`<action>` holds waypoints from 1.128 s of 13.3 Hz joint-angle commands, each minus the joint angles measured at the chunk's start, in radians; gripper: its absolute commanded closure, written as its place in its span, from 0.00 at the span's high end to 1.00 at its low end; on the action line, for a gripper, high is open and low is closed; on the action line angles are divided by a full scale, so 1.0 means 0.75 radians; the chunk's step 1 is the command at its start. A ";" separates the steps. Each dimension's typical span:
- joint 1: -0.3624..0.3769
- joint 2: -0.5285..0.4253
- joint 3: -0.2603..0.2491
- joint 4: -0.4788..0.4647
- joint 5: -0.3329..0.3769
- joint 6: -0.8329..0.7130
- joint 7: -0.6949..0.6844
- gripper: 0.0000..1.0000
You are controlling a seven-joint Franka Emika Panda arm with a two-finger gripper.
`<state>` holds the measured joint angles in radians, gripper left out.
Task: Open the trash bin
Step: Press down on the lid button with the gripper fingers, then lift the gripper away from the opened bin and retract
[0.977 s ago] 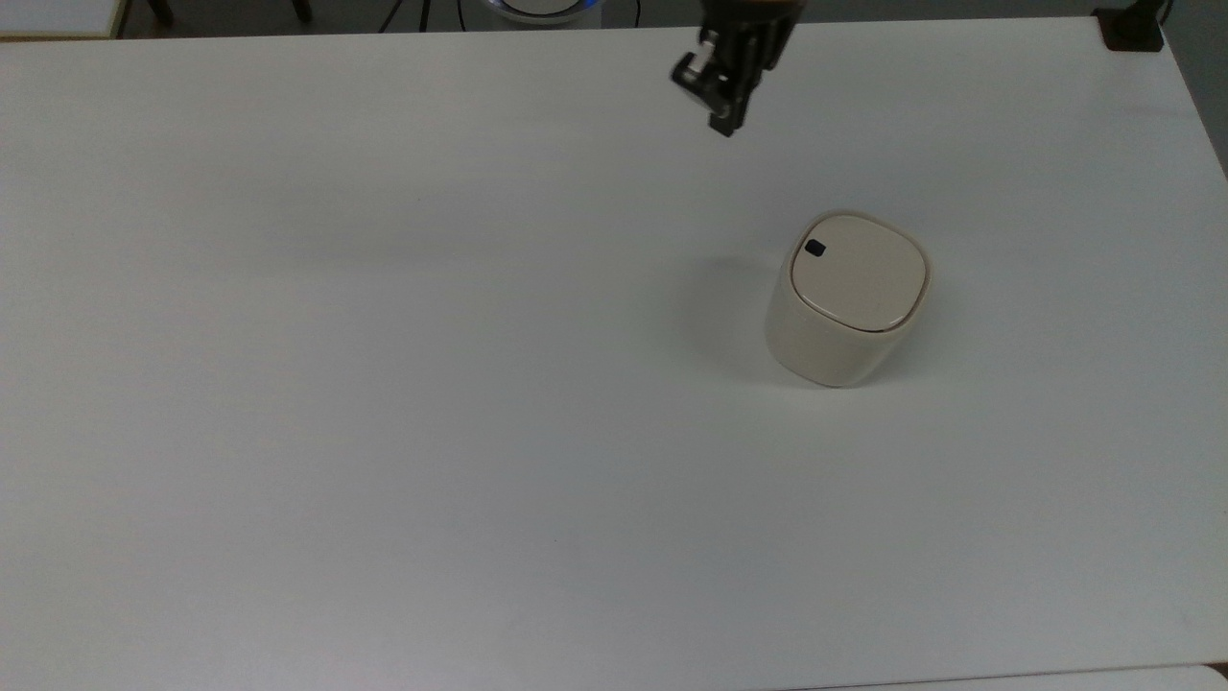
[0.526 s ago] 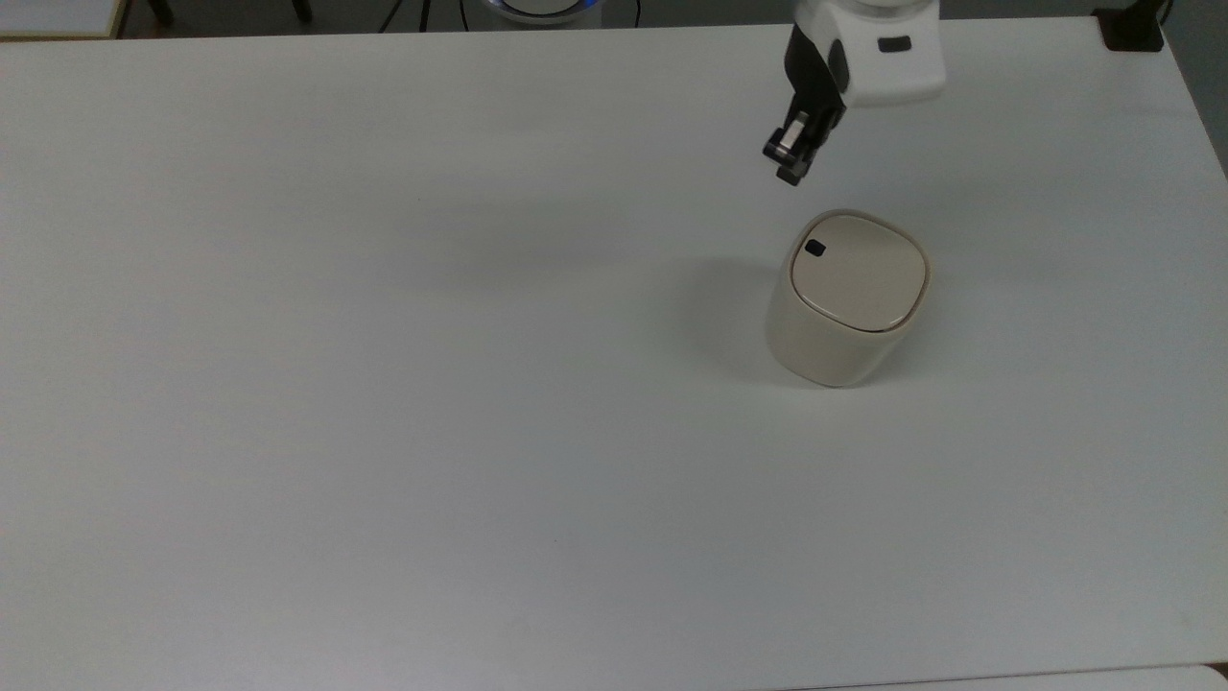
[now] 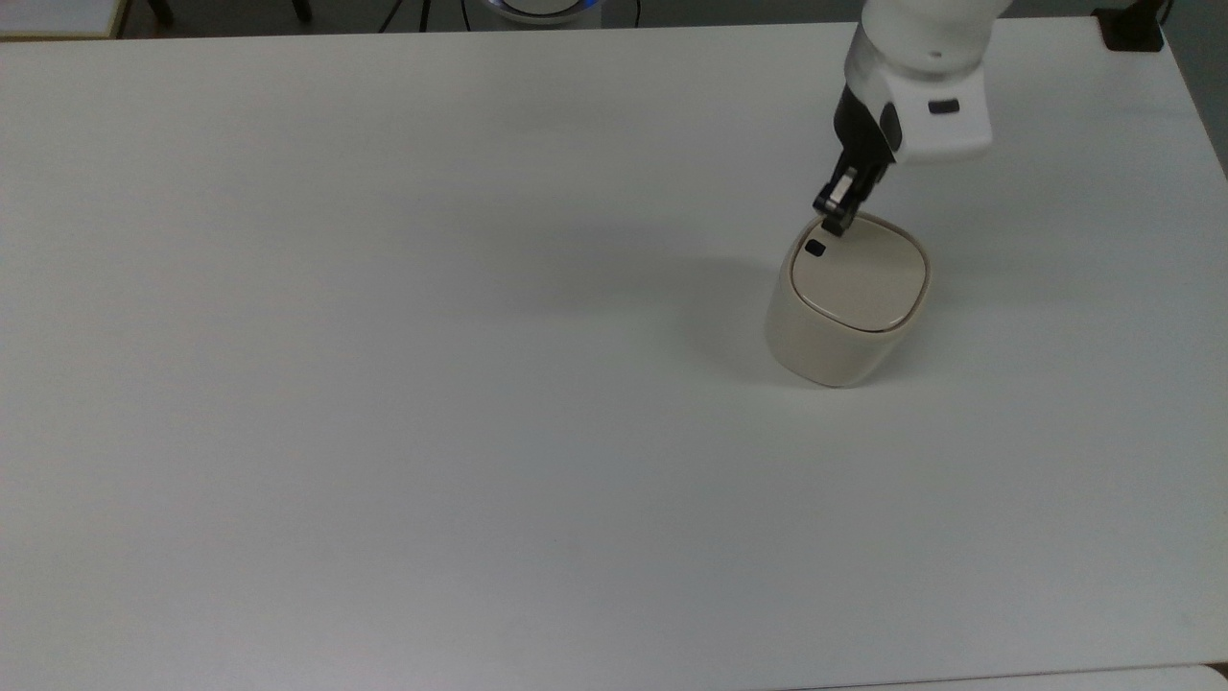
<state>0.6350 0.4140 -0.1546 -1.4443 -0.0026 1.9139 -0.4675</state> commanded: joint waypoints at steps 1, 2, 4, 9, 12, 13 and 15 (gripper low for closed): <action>0.027 0.090 -0.021 0.026 -0.001 0.129 0.057 0.10; 0.039 0.117 -0.021 0.040 -0.001 0.132 0.057 0.10; 0.047 0.133 -0.021 0.042 -0.001 0.125 0.059 0.10; 0.027 -0.067 -0.029 0.032 0.014 -0.032 0.069 0.14; -0.024 -0.128 -0.045 0.030 0.003 -0.185 0.220 0.38; -0.051 -0.141 -0.047 0.030 -0.001 -0.236 0.259 0.48; -0.092 -0.161 -0.056 0.028 -0.011 -0.365 0.371 0.88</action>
<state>0.6089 0.3300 -0.1878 -1.3951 -0.0048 1.7448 -0.3020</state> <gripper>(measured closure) 0.595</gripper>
